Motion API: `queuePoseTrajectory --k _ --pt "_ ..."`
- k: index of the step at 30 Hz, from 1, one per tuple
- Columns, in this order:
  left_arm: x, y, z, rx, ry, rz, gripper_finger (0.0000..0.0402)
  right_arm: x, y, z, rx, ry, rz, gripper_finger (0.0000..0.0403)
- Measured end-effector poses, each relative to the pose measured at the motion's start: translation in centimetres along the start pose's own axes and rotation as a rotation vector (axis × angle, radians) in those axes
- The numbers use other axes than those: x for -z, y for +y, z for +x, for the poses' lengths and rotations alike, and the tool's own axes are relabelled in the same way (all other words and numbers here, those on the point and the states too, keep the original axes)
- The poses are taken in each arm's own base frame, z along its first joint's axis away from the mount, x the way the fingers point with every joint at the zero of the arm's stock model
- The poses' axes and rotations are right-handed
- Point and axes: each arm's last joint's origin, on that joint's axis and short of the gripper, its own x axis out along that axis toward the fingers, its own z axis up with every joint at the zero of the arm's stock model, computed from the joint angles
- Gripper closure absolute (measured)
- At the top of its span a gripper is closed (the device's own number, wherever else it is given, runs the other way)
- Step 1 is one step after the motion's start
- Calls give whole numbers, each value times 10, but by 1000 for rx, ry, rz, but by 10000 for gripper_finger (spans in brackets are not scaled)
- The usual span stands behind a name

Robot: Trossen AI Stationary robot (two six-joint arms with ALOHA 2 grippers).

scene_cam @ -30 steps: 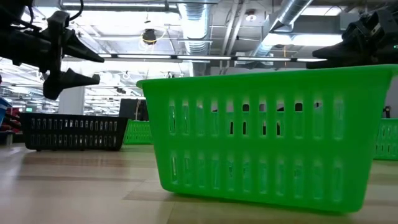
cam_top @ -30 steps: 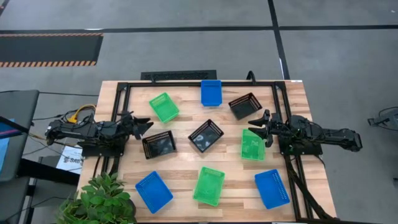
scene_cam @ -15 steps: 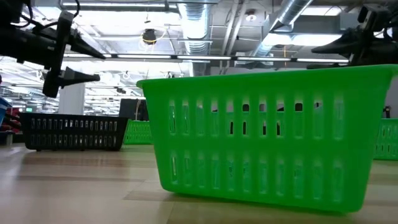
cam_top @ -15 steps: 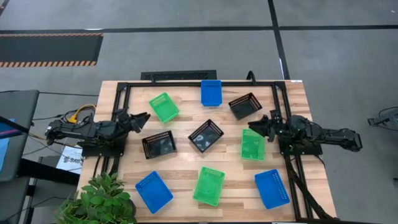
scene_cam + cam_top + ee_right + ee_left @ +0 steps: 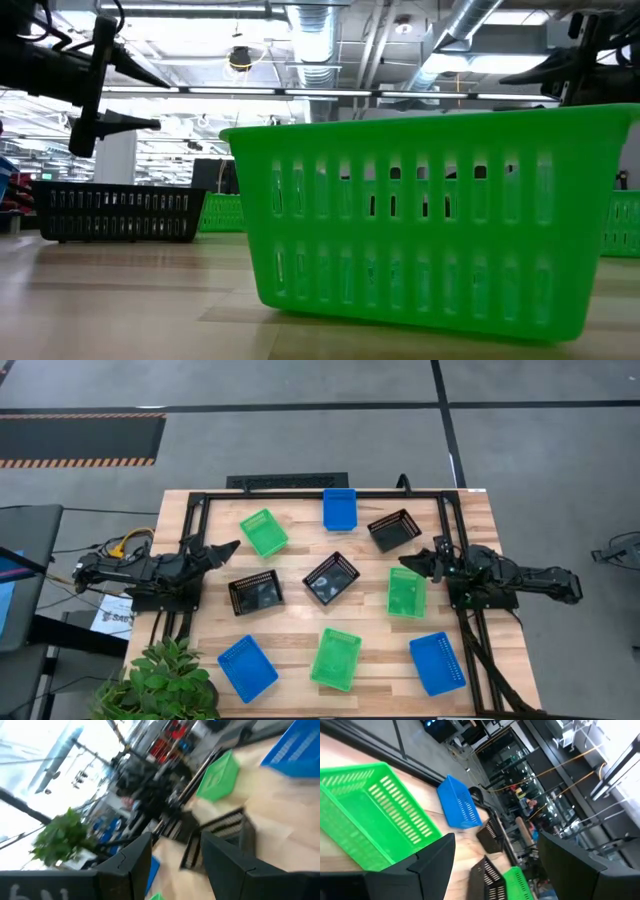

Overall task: Stack baskets by color
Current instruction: Stack the middle black bin on the right black bin

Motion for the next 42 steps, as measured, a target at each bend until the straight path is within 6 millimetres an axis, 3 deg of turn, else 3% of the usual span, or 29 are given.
queuePoseTrajectory --k 15,22,27,32,42 --pt "-11 -20 -2 181 -45 -94 132 -1 0 0 10 -23 54 214" --pt "-17 -31 -5 308 -50 -180 132 -10 7 -1 0 -148 57 216" --pt "-27 -40 -10 401 -116 -223 132 -28 24 -7 9 -292 14 206" --pt "-41 -54 -16 444 -153 -201 132 -44 39 -11 53 -322 5 192" --pt "-74 -109 -23 412 -138 6 132 -80 85 6 169 -245 -169 188"
